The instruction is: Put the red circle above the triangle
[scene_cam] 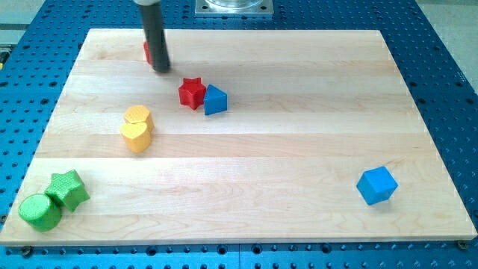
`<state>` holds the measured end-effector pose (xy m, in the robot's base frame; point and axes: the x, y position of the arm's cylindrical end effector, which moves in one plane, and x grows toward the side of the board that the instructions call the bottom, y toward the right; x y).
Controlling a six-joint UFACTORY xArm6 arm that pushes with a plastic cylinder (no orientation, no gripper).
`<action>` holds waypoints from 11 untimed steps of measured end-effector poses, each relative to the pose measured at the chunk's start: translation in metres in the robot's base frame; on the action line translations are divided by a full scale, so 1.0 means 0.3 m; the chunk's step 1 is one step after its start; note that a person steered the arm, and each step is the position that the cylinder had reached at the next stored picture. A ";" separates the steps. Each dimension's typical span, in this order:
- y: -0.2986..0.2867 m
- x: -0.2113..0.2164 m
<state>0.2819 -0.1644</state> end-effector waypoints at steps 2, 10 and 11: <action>-0.264 -0.106; 0.246 -0.288; 0.226 -0.161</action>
